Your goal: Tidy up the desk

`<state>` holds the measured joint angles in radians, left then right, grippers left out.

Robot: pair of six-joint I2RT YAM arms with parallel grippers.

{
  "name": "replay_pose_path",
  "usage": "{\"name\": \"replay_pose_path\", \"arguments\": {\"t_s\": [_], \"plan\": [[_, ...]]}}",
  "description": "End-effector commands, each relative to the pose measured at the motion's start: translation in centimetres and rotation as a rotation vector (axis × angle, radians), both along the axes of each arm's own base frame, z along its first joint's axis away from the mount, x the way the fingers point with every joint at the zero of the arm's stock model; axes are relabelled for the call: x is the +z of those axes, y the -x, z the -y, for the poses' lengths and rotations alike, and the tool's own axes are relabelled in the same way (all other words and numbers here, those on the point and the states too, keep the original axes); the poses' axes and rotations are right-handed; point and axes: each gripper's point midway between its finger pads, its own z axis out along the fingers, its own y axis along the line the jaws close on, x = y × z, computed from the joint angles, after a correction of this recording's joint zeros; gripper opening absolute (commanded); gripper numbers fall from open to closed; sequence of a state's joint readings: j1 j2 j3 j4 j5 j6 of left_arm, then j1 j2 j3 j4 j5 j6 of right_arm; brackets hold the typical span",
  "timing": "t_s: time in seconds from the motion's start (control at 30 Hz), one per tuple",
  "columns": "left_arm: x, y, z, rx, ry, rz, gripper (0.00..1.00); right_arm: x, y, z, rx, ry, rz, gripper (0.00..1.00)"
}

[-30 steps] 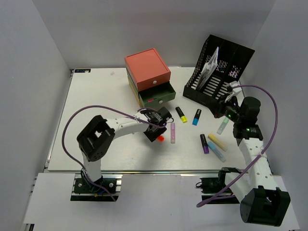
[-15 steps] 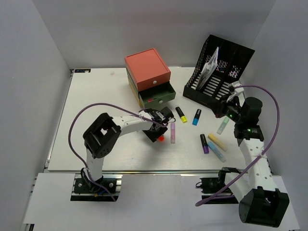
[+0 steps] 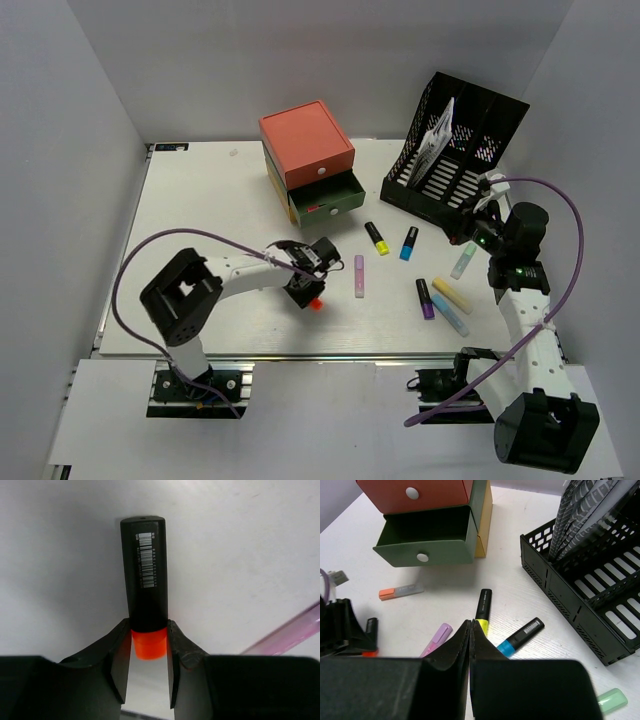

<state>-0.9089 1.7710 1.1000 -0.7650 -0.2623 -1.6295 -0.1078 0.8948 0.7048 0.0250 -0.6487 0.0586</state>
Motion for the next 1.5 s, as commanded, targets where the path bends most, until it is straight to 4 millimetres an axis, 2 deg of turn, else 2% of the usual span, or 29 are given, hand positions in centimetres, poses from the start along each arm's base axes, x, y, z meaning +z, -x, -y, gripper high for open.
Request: {"name": "replay_pose_path", "arguments": {"t_s": [0.0,0.07,0.1,0.13,0.2,0.23,0.27,0.3,0.33,0.37,0.4,0.43,0.5,0.53,0.57,0.6,0.63,0.67,0.7,0.77,0.83,0.87,1.03,1.07,1.23,1.33,1.47], "plan": [[3.8,1.0,-1.0,-0.081,0.031,0.07,0.0,1.5,0.1,0.0,0.009,-0.008,0.055,0.0],[6.0,0.8,-1.4,-0.141,0.031,0.134,0.0,1.4,0.1,0.0,0.01,-0.009,0.053,0.0],[8.8,0.2,-1.5,-0.216,0.029,0.227,0.0,1.5,0.2,0.0,0.013,-0.009,0.055,0.0],[10.3,-0.3,-1.6,-0.265,0.027,0.28,0.0,1.4,0.1,0.0,0.013,-0.01,0.053,0.0],[13.5,-1.5,-1.3,-0.472,-0.003,0.433,0.0,1.4,0.1,0.0,0.013,-0.01,0.052,0.0],[16.2,-1.9,-1.1,-0.536,0.016,0.533,0.0,1.3,0.1,-0.1,0.015,-0.009,0.051,0.0],[17.8,-2.5,-0.8,-0.588,0.01,0.607,0.0,1.2,0.0,0.1,0.008,-0.009,0.048,0.0],[19.6,-3.1,-1.0,-0.715,-0.073,0.677,0.0,1.2,0.1,0.0,0.012,-0.009,0.049,0.0],[20.6,-3.4,-0.7,-0.8,-0.112,0.708,0.0,1.1,0.1,0.1,0.009,-0.009,0.046,0.0],[21.2,-4.2,-1.1,-0.939,-0.238,0.733,0.0,1.2,0.0,0.1,0.009,-0.009,0.049,0.0],[21.8,-4.7,-1.1,-1.003,-0.304,0.741,0.0,1.2,0.0,0.2,0.007,-0.009,0.049,0.0],[22.6,-5.7,-0.1,-1.162,-0.396,0.752,0.0,1.1,0.0,0.2,0.009,-0.01,0.047,0.0],[22.5,-6.8,1.1,-1.319,-0.491,0.755,0.0,1.0,-0.1,0.2,0.01,-0.012,0.043,0.0],[23.6,-7.7,2.0,-1.365,-0.523,0.779,0.0,0.9,-0.1,0.1,0.013,-0.012,0.041,0.0],[22.2,-9.1,2.4,-1.438,-0.609,0.734,0.0,0.8,-0.1,0.1,0.015,-0.012,0.038,0.0],[22.0,-9.9,2.8,-1.475,-0.634,0.728,0.0,0.8,-0.1,0.2,0.011,-0.011,0.038,0.0],[23.4,-11.0,3.6,-1.475,-0.666,0.77,0.0,0.8,-0.1,0.2,0.012,-0.01,0.039,0.0],[22.4,-12.3,3.8,-1.53,-0.739,0.741,0.0,0.8,-0.1,0.4,0.006,-0.008,0.039,0.0],[22.4,-12.7,4.3,-1.574,-0.767,0.75,0.0,0.8,-0.1,0.4,0.005,-0.008,0.042,0.0],[22.6,-14.9,4.5,-1.612,-0.892,0.759,0.0,0.8,-0.1,0.5,0.003,-0.008,0.042,0.0],[23.4,-16.4,4.8,-1.6,-0.921,0.792,0.0,0.8,-0.1,0.6,0.003,-0.008,0.043,0.0],[24.5,-17.3,4.9,-1.572,-0.931,0.824,0.0,0.7,-0.1,0.6,0.003,-0.01,0.039,0.0],[25.5,-20.6,4.0,-1.523,-1.007,0.855,0.0,0.6,-0.1,0.5,0.011,-0.01,0.035,0.0],[25.5,-20.7,4.2,-1.527,-1.006,0.859,0.0,0.6,-0.2,0.5,0.01,-0.008,0.036,0.0],[23.5,-22.5,2.6,-1.53,-1.018,0.792,0.0,0.5,-0.2,0.5,0.015,-0.006,0.035,0.0],[22.4,-22.5,2.3,-1.544,-1.0,0.774,0.0,0.3,-0.2,0.6,0.016,0.0,0.037,0.05],[22.1,-22.0,2.2,-1.555,-0.978,0.779,0.03,0.2,-0.3,0.5,0.018,0.0,0.033,0.09]]}}
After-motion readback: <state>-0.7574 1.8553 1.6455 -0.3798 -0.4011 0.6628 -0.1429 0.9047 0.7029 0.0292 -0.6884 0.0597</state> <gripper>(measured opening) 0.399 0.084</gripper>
